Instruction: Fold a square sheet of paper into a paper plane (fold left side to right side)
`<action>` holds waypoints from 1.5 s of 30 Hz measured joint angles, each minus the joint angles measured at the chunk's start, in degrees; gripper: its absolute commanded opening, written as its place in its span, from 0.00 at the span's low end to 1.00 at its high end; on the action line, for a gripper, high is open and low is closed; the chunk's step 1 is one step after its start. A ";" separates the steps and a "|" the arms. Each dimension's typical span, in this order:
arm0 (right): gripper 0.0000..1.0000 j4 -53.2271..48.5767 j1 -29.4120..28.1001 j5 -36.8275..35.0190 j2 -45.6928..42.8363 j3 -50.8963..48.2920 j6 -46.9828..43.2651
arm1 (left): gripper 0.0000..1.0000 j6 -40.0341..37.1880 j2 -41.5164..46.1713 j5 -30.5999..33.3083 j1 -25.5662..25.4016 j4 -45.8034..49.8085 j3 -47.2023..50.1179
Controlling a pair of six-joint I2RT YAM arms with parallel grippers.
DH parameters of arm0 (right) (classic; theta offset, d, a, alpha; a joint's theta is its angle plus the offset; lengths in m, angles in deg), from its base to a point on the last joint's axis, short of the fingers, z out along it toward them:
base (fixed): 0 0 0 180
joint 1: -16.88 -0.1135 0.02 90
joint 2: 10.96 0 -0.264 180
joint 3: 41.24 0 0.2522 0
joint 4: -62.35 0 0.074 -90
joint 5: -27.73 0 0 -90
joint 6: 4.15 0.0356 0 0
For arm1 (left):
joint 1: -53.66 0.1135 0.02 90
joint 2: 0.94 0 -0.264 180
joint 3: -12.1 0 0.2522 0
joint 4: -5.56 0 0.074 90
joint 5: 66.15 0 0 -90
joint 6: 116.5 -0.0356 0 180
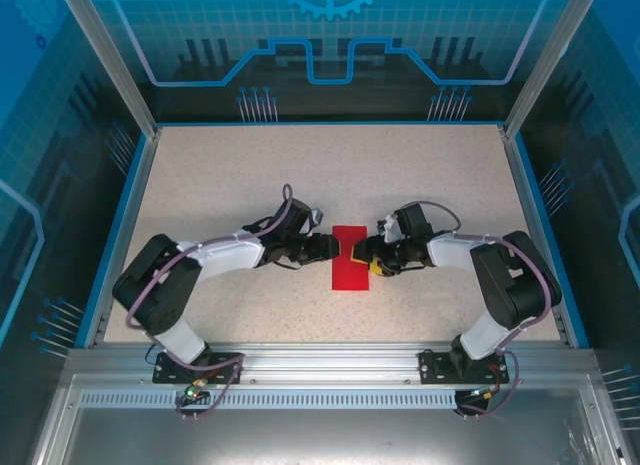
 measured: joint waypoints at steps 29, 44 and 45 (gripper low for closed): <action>0.59 -1.77 2.32 6.34 2.84 12.46 1.01 | 0.73 -20.57 -4.81 38.27 -31.87 14.64 -13.46; 0.59 -2.05 1.99 6.58 4.44 13.35 1.25 | 0.53 -19.21 -14.05 50.58 -32.13 21.84 -20.35; 0.59 -2.05 1.92 6.58 4.44 13.40 1.25 | 0.49 -19.06 -14.32 50.97 -32.13 22.03 -20.57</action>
